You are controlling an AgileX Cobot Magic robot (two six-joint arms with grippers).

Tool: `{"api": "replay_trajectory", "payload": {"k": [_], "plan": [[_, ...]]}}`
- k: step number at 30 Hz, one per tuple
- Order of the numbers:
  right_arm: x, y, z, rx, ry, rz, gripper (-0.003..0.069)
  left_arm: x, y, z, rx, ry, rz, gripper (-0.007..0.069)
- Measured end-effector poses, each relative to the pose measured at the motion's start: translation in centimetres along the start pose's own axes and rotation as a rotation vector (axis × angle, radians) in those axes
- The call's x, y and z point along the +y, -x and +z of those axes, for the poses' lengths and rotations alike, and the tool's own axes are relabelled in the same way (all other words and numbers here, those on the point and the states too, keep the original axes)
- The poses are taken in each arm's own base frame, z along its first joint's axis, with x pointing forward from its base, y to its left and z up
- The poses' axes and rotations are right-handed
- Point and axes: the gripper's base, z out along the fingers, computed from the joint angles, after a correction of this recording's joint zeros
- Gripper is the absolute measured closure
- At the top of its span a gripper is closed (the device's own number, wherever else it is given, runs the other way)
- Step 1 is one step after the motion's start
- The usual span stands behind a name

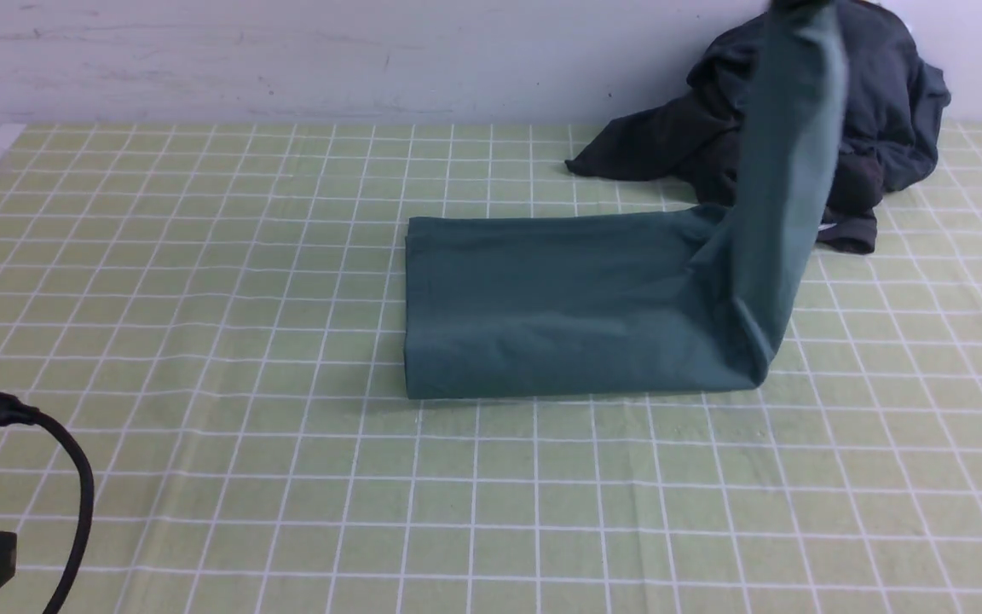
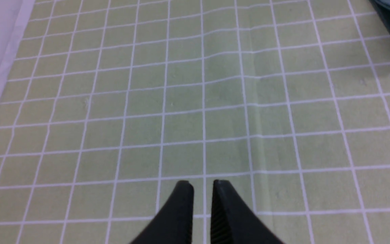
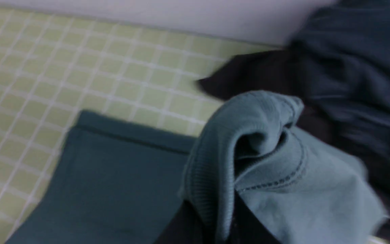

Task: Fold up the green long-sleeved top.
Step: Use the right arm to drag the right edge of the fabric to the left and folds it over the left edge

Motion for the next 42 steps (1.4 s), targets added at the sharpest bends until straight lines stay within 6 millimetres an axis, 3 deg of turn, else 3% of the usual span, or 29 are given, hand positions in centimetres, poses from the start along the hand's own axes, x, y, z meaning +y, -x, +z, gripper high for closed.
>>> {"api": "replay_trajectory", "payload": {"k": [2,4,5,7,8,9,10,11,13,14,17,20,22,26,28,29,32,35,36,38,42], "plan": [[5.5,-1.2,4.8,0.073,0.063,-0.143,0.0645,0.0,0.1,0.0,-0.011,-0.001,-0.01,0.0552],[8.9,-2.5,8.7,0.102,0.075,-0.235,0.0643,0.0,0.1,0.0,-0.011,-0.001,-0.016,0.0552],[10.4,-3.2,10.6,0.106,0.076,-0.274,0.0636,0.0,0.1,0.0,-0.011,-0.001,-0.017,0.0552],[11.7,-3.9,12.3,0.11,0.074,-0.31,0.0623,0.0,0.1,0.0,-0.011,-0.001,-0.017,0.0552],[13.3,-5.2,14.7,0.112,0.068,-0.363,0.0586,0.0,0.1,0.0,-0.01,-0.002,-0.019,0.0552],[13.5,-5.3,14.9,0.111,0.067,-0.369,0.058,0.0,0.1,0.0,-0.01,-0.002,-0.019,0.0552],[14.9,-6.0,16.4,0.098,0.057,-0.419,0.0512,0.0,0.1,0.0,-0.01,-0.004,-0.022,0.0552],[15.0,-6.1,16.5,0.098,0.056,-0.423,0.0503,0.0,0.1,0.0,-0.01,-0.004,-0.022,0.0552],[15.9,-6.4,16.9,0.087,0.048,-0.458,0.0378,0.0,0.1,0.0,-0.01,-0.005,-0.024,0.0552],[16.0,-6.4,16.9,0.086,0.047,-0.46,0.0368,0.0,0.1,0.0,-0.01,-0.005,-0.024,0.0552],[15.8,-6.2,16.4,0.083,0.041,-0.46,0.0232,-0.1,0.1,0.0,-0.01,-0.007,-0.026,0.0552],[15.3,-6.2,16.2,0.116,0.036,-0.453,0.021,-0.1,0.1,0.0,-0.01,-0.007,-0.027,0.0552],[15.0,-6.5,16.4,0.139,0.037,-0.438,0.0227,-0.1,0.1,0.0,-0.013,-0.008,-0.028,0.0552],[14.7,-8.1,18.9,0.193,0.068,-0.342,0.0391,-0.1,0.4,0.0,-0.045,-0.012,-0.03,0.0552],[14.8,-9.7,21.4,0.219,0.106,-0.285,0.0496,-0.1,0.5,0.0,-0.058,-0.013,-0.03,0.0552],[14.9,-9.7,21.4,0.217,0.11,-0.282,0.0496,-0.1,0.5,0.0,-0.058,-0.013,-0.03,0.0552],[15.2,-11.7,23.7,0.262,0.167,-0.241,0.0636,-0.1,0.5,0.0,-0.06,-0.013,-0.03,0.0552],[15.4,-11.5,23.4,0.257,0.183,-0.253,0.0659,-0.1,0.5,0.0,-0.059,-0.013,-0.03,0.0552],[15.6,-10.7,22.2,0.238,0.191,-0.29,0.0664,-0.1,0.5,0.0,-0.06,-0.013,-0.03,0.0552],[16.0,-8.6,19.4,0.184,0.2,-0.349,0.066,-0.1,0.5,0.0,-0.059,-0.013,-0.03,0.0552],[16.2,-3.3,9.7,0.028,0.195,-0.416,0.0595,-0.1,0.5,0.0,-0.059,-0.013,-0.029,0.0552]]}}
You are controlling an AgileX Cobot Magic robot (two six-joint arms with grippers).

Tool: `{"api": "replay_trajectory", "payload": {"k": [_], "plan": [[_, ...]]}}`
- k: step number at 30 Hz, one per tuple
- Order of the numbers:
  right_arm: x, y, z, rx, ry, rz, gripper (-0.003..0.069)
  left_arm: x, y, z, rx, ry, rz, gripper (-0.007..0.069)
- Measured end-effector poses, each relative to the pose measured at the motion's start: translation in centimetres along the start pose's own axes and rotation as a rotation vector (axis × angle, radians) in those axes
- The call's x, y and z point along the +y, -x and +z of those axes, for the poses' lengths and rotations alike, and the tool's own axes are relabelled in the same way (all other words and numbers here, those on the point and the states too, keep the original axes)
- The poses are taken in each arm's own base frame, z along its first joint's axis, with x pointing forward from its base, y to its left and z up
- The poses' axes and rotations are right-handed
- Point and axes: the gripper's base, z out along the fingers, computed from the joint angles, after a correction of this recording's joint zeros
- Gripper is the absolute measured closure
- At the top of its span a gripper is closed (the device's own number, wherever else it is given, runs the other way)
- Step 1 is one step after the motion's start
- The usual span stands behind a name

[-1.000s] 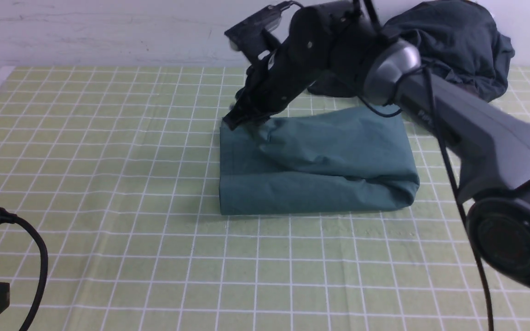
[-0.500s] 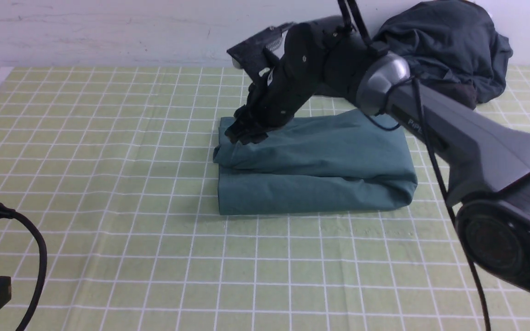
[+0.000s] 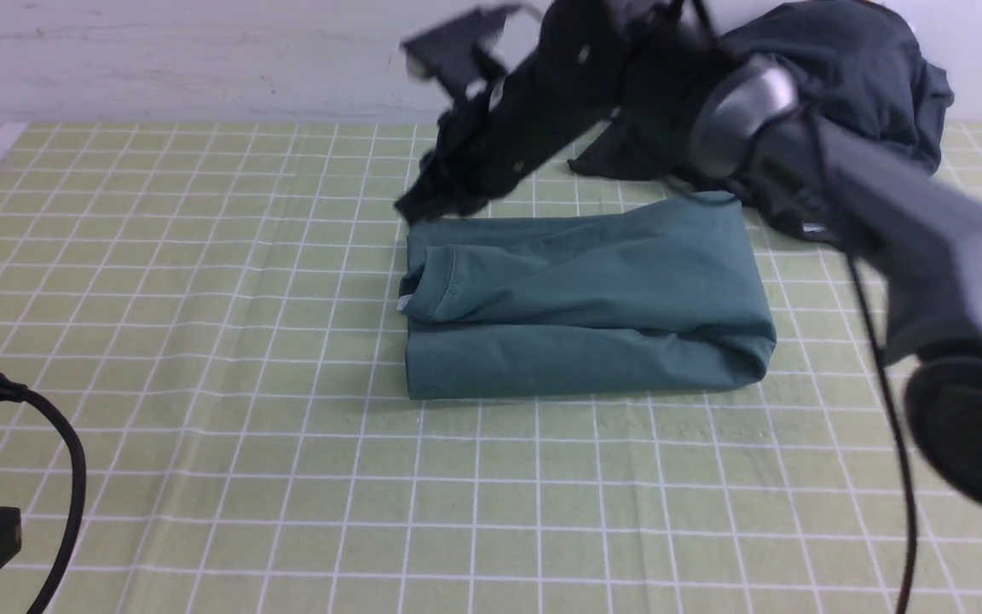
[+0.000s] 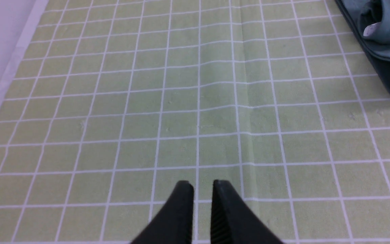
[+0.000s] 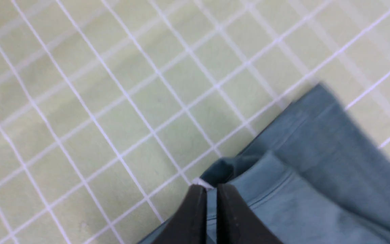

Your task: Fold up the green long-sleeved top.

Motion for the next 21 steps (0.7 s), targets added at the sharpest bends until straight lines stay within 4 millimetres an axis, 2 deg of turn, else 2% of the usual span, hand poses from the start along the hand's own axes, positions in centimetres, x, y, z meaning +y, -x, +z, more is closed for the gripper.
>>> {"api": "replay_trajectory", "payload": {"k": [1,2,3,5,6,8,9,10,12,13,14,15,16,18,21], "plan": [[0.0,1.0,-2.8,-0.033,-0.013,-0.01,0.0581,0.0,0.0,0.0,0.0,0.0,0.0,0.0552],[-0.1,1.4,-4.5,-0.044,-0.02,-0.013,0.0568,0.0,0.0,0.0,0.0,0.0,0.0,0.0552],[-0.6,2.2,-8.5,-0.084,-0.046,-0.015,0.0554,0.0,0.0,0.0,0.0,0.0,0.0,0.0552],[-1.4,2.7,-13.8,-0.134,-0.091,-0.007,0.0543,0.0,0.0,0.0,0.0,0.0,0.0,0.0552],[-2.1,2.6,-15.7,-0.149,-0.114,0.002,0.054,0.0,0.0,0.0,0.0,0.0,0.0,0.0552],[-3.4,2.4,-22.2,-0.233,-0.204,0.041,0.0538,0.0,0.0,0.0,0.0,0.0,0.0,0.0552],[-3.2,2.4,-22.7,-0.24,-0.207,0.04,0.0538,0.0,0.0,0.0,0.0,0.0,0.0,0.0552],[-4.1,1.7,-27.2,-0.299,-0.289,0.081,0.054,0.0,0.0,0.0,0.0,0.0,0.0,0.0552],[-4.1,0.4,-31.6,-0.357,-0.37,0.112,0.0556,0.0,0.0,0.0,0.0,0.0,0.0,0.0552],[-3.9,-0.3,-33.3,-0.38,-0.409,0.122,0.0575,0.0,0.0,0.0,0.0,0.0,0.0,0.0552],[-4.1,-0.4,-33.4,-0.384,-0.417,0.124,0.058,0.0,0.0,0.0,0.0,0.0,0.0,0.0552],[-3.4,-1.7,-35.3,-0.415,-0.462,0.129,0.0615,0.0,0.0,0.0,0.0,0.0,0.0,0.0552],[-2.9,-2.6,-36.1,-0.438,-0.492,0.125,0.0638,0.0,0.0,0.0,0.0,0.0,0.0,0.0552],[-1.8,-4.6,-36.8,-0.491,-0.545,0.109,0.0662,0.0,0.0,0.0,0.0,0.0,0.0,0.0552],[-0.3,-8.4,-36.4,-0.593,-0.624,0.087,0.067,0.0,0.0,0.0,0.0,0.0,0.001,0.0552]]}}
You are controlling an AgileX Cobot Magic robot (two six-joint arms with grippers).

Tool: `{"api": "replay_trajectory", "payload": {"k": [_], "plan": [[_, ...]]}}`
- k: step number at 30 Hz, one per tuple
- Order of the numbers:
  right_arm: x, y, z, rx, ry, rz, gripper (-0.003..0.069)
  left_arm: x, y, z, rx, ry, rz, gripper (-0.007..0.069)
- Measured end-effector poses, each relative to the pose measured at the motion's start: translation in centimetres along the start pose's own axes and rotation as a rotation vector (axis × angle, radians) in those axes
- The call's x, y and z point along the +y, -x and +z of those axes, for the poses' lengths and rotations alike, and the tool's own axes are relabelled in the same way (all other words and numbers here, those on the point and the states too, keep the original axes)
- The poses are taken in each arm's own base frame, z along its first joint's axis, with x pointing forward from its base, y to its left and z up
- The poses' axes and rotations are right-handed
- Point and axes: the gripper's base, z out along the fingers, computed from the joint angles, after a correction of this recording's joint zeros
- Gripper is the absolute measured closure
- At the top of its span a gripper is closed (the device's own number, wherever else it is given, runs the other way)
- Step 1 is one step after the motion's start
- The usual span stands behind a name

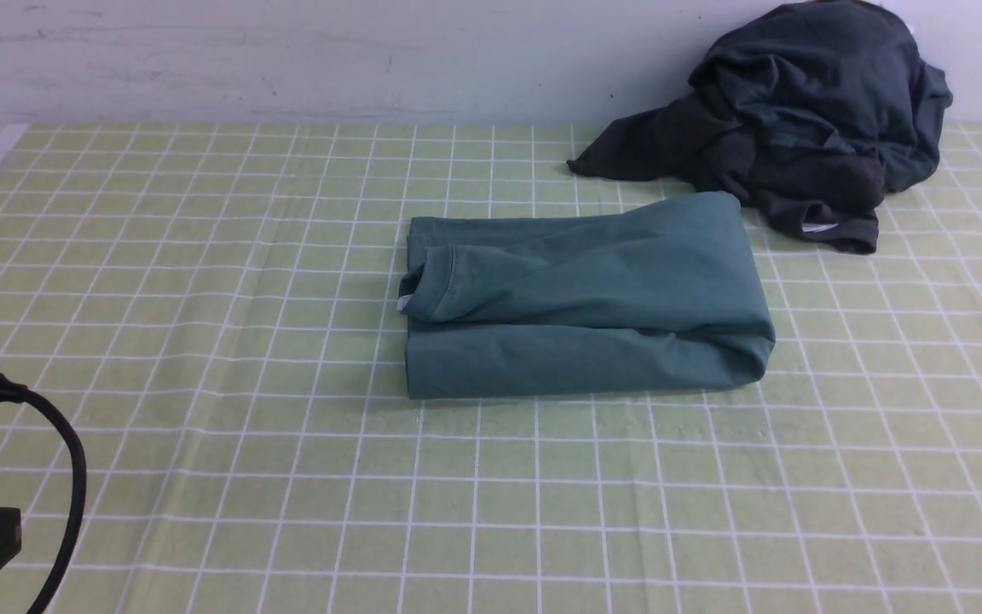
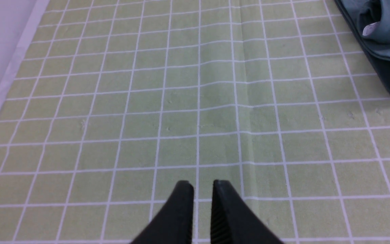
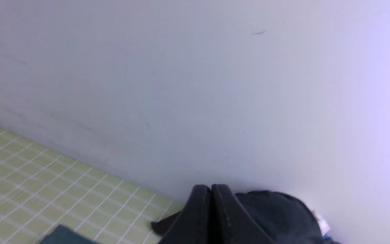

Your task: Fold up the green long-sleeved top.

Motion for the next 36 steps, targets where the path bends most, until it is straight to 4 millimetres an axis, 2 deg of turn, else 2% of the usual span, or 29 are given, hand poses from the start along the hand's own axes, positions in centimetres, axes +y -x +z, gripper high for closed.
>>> {"api": "replay_trajectory", "payload": {"k": [3,5,8,9,10,13,16,18,21,24,27,31,36], "plan": [[0.4,-3.9,-2.4,-0.16,-0.104,-0.032,0.067,0.0,0.0,0.0,0.0,0.0,0.0,0.0552],[0.8,-8.0,-3.4,-0.228,-0.176,-0.063,0.0671,0.0,0.0,0.0,0.0,0.0,0.0,0.0552],[1.8,-15.3,-4.2,-0.189,-0.22,-0.078,0.0672,0.0,0.0,0.0,0.0,0.0,0.0,0.0552],[1.9,-15.8,-4.2,-0.177,-0.217,-0.078,0.0672,0.0,0.0,0.0,0.0,0.0,0.0,0.0552],[2.5,-19.2,-4.5,-0.111,-0.21,-0.075,0.0672,0.0,0.0,0.0,0.0,0.0,0.0,0.0552],[3.5,-24.5,-5.0,0.026,-0.183,-0.07,0.0672,0.0,0.0,0.0,0.0,0.0,0.0,0.0552],[4.3,-28.4,-5.6,0.137,-0.16,-0.066,0.0672,0.0,0.0,0.0,0.0,0.0,0.001,0.0552],[4.6,-29.8,-6.0,0.181,-0.149,-0.065,0.0672,0.0,0.0,0.0,0.0,0.0,0.001,0.0552],[5.5,-33.5,-7.3,0.304,-0.118,-0.06,0.0672,0.0,0.0,0.0,0.0,0.0,0.001,0.0552],[6.0,-35.5,-8.1,0.384,-0.094,-0.054,0.0672,0.0,0.0,0.0,0.0,0.0,0.001,0.0552],[6.3,-35.8,-8.4,0.418,-0.071,-0.042,0.0672,0.0,0.0,0.0,0.0,0.0,0.001,0.0552],[6.9,-35.5,-9.9,0.401,-0.023,-0.029,0.0672,0.0,0.0,0.0,0.0,0.001,0.002,0.0552],[6.8,-34.3,-11.9,0.225,-0.093,0.008,0.0672,0.0,0.0,0.0,0.0,0.001,0.002,0.0552]]}}
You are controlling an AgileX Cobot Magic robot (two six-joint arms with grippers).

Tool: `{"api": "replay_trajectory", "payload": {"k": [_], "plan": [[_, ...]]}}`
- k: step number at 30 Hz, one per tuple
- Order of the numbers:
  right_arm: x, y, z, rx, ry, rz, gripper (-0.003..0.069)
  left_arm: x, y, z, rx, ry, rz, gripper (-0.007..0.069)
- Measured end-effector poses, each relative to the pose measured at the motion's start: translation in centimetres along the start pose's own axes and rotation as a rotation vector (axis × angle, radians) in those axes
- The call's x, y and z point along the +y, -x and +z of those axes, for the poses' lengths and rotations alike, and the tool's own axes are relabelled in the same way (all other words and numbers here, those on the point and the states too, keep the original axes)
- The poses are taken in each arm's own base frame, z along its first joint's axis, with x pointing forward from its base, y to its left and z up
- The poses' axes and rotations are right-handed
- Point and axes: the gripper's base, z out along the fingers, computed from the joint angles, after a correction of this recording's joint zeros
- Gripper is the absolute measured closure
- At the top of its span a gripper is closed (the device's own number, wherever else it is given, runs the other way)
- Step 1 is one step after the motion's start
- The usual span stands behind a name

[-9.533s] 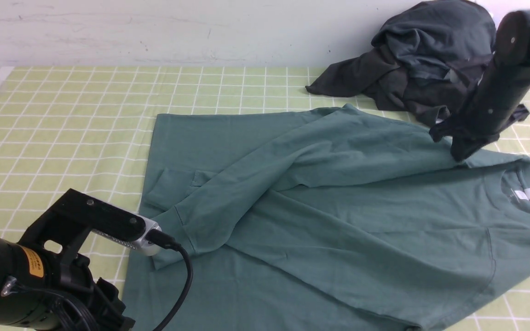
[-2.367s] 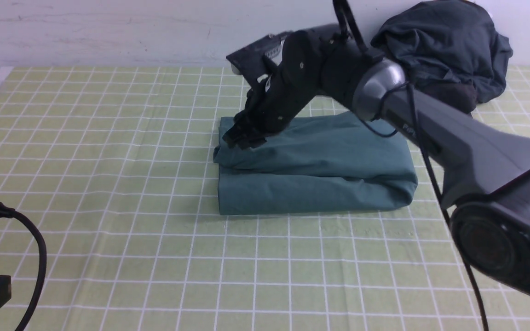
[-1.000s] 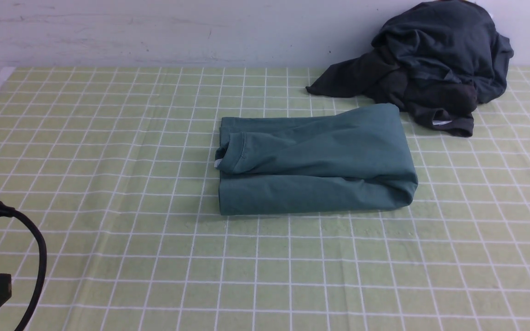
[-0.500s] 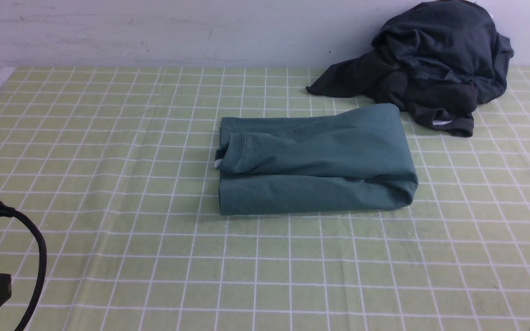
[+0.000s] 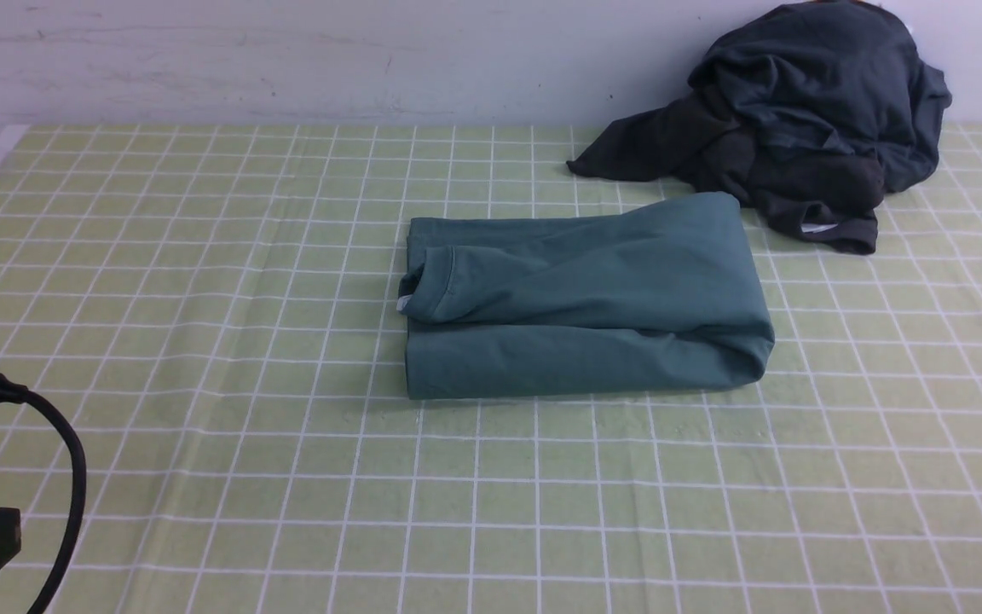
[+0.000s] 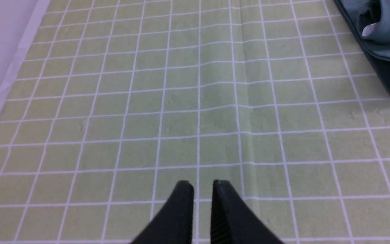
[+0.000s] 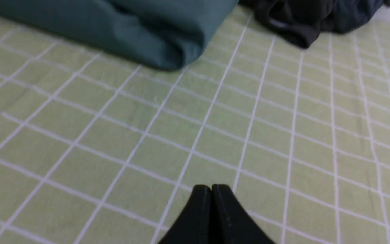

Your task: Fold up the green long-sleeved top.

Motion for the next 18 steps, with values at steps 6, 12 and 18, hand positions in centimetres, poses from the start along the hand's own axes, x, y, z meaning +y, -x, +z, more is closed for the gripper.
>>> {"api": "replay_trajectory", "payload": {"k": [6,12,18], "plan": [[-0.7,0.2,-1.4,-0.115,-0.128,0.137,0.0672,0.0,0.0,0.0,0.0,0.0,0.0,0.0552],[-1.0,-0.3,-1.7,-0.094,-0.181,0.297,0.0672,0.0,0.0,0.0,-0.001,-0.001,-0.001,0.0552],[-1.1,-0.3,-1.7,-0.095,-0.186,0.322,0.0672,0.0,0.0,0.0,-0.001,-0.001,-0.001,0.0552]]}}
